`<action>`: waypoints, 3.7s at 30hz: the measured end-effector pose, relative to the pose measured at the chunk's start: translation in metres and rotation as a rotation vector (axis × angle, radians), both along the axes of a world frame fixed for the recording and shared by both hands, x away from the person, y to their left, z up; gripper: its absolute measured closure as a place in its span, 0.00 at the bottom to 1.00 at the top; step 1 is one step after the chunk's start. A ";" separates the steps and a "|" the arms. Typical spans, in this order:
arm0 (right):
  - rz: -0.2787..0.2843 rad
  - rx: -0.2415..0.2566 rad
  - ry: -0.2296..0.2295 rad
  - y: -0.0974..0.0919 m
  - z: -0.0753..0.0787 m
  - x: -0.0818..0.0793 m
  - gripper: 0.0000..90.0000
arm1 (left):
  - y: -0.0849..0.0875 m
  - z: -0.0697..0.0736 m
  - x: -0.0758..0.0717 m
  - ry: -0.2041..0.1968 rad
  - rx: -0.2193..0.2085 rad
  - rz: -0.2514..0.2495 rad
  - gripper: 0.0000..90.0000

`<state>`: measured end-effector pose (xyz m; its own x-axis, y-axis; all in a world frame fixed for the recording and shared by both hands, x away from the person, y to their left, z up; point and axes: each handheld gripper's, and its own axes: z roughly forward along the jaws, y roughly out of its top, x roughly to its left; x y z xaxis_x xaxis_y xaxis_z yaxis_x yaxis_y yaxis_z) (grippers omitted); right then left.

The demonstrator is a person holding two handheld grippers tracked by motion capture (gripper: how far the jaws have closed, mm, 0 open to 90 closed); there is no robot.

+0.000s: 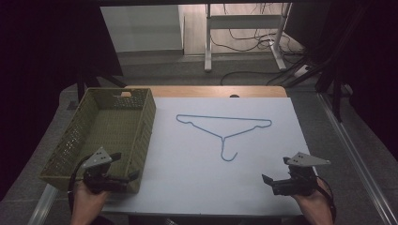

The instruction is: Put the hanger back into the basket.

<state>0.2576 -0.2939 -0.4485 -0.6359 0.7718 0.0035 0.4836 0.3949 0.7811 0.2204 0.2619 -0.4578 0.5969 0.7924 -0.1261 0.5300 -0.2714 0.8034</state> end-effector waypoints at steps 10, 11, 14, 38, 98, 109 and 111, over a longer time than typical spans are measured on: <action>0.025 -0.005 0.002 0.005 0.003 0.004 0.00 | -0.017 0.013 0.002 -0.026 -0.048 -0.040 0.00; 0.024 -0.007 0.001 0.005 0.003 0.004 0.00 | -0.019 0.014 0.001 -0.032 -0.040 -0.047 0.00; 0.032 -0.005 -0.001 0.006 0.004 0.005 0.00 | -0.027 0.016 0.001 -0.039 -0.024 -0.066 0.01; 0.063 -0.023 0.031 0.031 0.013 0.023 0.00 | -0.110 0.021 0.034 -0.047 0.059 -0.262 0.02; 0.333 -0.217 0.239 0.133 -0.064 0.118 0.89 | -0.159 -0.051 0.105 0.074 0.105 -0.277 0.01; 0.339 -0.197 0.211 0.130 -0.055 0.119 0.96 | -0.160 -0.052 0.106 0.078 0.099 -0.269 0.02; 0.341 -0.190 0.205 0.130 -0.053 0.119 0.96 | -0.160 -0.052 0.107 0.081 0.102 -0.270 0.02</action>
